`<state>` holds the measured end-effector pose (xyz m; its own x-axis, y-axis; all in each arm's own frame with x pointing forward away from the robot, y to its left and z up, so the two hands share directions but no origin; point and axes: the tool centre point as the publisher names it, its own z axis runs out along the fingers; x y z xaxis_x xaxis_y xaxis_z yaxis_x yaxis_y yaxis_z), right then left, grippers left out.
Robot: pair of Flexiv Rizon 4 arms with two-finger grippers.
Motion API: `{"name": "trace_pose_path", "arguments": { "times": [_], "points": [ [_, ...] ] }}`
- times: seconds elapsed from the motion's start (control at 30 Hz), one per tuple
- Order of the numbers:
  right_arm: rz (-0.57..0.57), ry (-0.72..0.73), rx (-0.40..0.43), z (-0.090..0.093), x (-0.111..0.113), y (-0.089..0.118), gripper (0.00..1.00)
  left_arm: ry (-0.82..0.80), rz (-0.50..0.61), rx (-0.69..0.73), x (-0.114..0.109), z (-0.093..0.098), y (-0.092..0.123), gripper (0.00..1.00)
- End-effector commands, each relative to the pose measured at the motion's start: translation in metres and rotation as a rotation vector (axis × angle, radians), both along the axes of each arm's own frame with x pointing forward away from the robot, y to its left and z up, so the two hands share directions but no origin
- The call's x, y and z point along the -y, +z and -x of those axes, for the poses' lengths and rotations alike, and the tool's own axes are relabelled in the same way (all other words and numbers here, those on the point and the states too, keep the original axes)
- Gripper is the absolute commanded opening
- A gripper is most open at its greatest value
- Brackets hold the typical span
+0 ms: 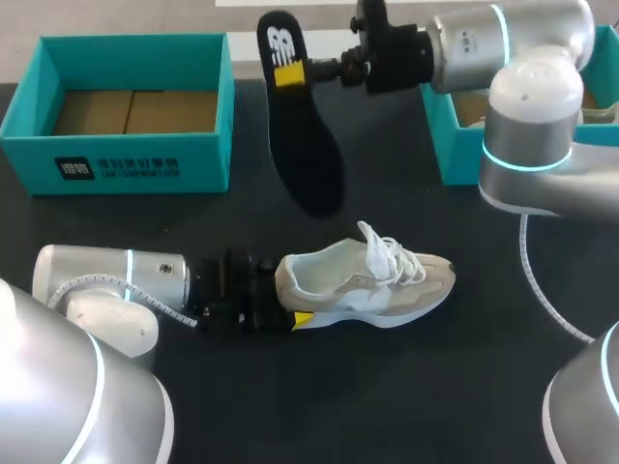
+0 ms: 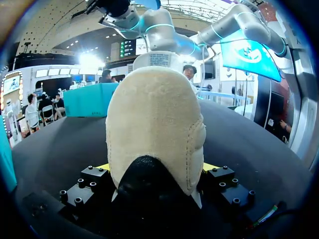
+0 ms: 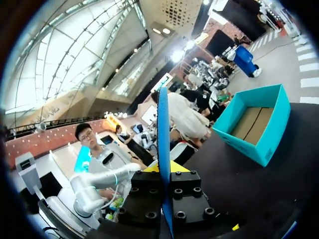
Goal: Take the shoe out of the shoebox, open the shoe tongue, remove and reinsert the insole, then place the shoe into the shoebox
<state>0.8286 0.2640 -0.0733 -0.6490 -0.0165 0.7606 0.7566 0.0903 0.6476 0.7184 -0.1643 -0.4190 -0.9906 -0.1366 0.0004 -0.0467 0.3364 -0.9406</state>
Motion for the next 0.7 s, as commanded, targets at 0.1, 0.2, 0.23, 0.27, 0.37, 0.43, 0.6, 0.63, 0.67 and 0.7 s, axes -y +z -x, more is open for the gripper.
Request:
{"name": "trace_pose_path", "arguments": {
  "times": [0.1, 0.2, 0.23, 0.27, 0.37, 0.43, 0.6, 0.63, 0.67, 0.7],
  "points": [
    [-0.019, -0.066, -0.011, 0.013, 0.008, 0.03, 0.0, 0.0, -0.003, 0.0, 0.0, 0.0, 0.0, 0.0],
    [-0.015, -0.034, -0.043, 0.022, 0.014, 0.042, 0.0, 0.0, -0.003, 0.0, 0.0, 0.0, 0.0, 0.0],
    [-0.004, -0.018, -0.052, 0.025, 0.017, 0.046, 0.0, 0.0, -0.003, 0.0, 0.0, 0.0, 0.0, 0.0],
    [-0.008, -0.017, -0.058, 0.029, 0.019, 0.049, 0.0, 0.0, -0.003, 0.0, 0.0, 0.0, 0.0, 0.0],
    [-0.007, -0.022, -0.08, 0.039, 0.027, 0.057, 0.0, 0.0, -0.003, 0.0, 0.0, 0.0, 0.0, 0.0],
    [-0.009, -0.03, -0.077, 0.044, 0.032, 0.061, 0.0, 0.0, -0.003, 0.0, 0.0, 0.0, 0.0, 0.0],
    [0.012, -0.051, -0.073, 0.061, 0.042, 0.073, 0.0, 0.0, -0.003, 0.0, 0.0, 0.0, 0.0, 0.0],
    [0.012, -0.056, -0.077, 0.065, 0.043, 0.074, 0.0, 0.0, -0.003, 0.0, 0.0, 0.0, 0.0, 0.0],
    [0.023, -0.05, -0.092, 0.069, 0.043, 0.075, 0.0, 0.0, -0.003, 0.0, 0.0, 0.0, 0.0, 0.0],
    [0.024, -0.048, -0.104, 0.073, 0.044, 0.075, 0.0, 0.0, -0.003, 0.0, 0.0, 0.0, 0.0, 0.0]
  ]
}}
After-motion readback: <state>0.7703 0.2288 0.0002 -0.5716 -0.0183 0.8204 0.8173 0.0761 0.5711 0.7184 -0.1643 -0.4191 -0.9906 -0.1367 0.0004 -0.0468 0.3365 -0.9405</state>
